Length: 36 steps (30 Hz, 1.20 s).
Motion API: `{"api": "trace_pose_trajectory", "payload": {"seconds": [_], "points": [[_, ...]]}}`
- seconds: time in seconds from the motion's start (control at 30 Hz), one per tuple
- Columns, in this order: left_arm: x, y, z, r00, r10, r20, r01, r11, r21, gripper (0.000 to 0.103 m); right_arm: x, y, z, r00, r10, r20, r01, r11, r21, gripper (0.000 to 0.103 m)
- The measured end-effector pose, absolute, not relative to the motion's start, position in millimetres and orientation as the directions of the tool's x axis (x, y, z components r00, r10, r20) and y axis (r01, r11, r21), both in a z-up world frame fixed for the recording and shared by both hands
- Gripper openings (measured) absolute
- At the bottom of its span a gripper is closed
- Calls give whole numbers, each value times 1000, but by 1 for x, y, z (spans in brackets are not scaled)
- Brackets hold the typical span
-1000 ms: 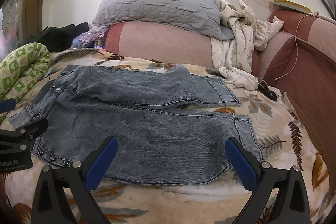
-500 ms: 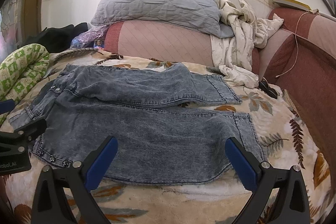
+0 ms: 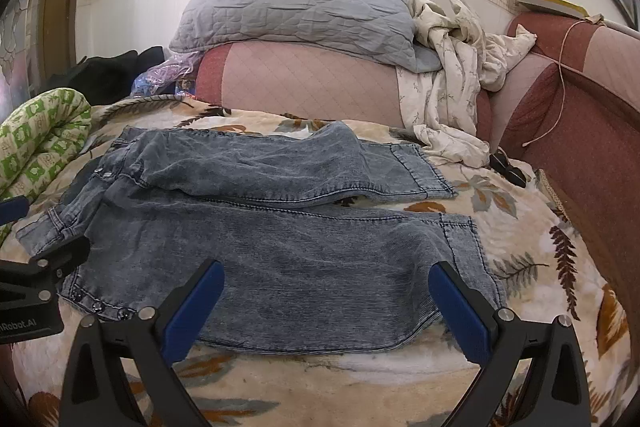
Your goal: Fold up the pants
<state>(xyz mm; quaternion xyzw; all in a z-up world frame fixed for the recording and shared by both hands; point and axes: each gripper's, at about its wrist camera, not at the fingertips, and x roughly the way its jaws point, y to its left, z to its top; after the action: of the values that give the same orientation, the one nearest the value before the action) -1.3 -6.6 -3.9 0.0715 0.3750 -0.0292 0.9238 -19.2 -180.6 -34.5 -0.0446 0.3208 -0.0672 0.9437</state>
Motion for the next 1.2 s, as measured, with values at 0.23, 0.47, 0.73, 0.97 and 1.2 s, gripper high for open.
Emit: {"api": "trace_pose_trajectory", "payload": {"seconds": [0.23, 0.47, 0.73, 0.97, 1.2], "points": [[-1, -6, -5, 716, -1, -698, 110, 988, 111, 103, -18, -182, -35, 782, -159, -603, 103, 987, -127, 103], [5, 3, -3, 711, -18, -702, 113, 990, 89, 103, -18, -186, -35, 778, -159, -608, 98, 986, -133, 103], [26, 44, -3, 706, 35, -708, 18, 998, 67, 103, -10, -218, -37, 758, -169, -630, 158, 985, -74, 103], [36, 85, -6, 686, 104, -720, -118, 993, 31, 103, -9, -236, -38, 743, -165, -649, 194, 981, -27, 103], [42, 118, -7, 676, 174, -716, -216, 976, 34, 103, -10, -255, -41, 734, -189, -653, 224, 974, -31, 103]]}}
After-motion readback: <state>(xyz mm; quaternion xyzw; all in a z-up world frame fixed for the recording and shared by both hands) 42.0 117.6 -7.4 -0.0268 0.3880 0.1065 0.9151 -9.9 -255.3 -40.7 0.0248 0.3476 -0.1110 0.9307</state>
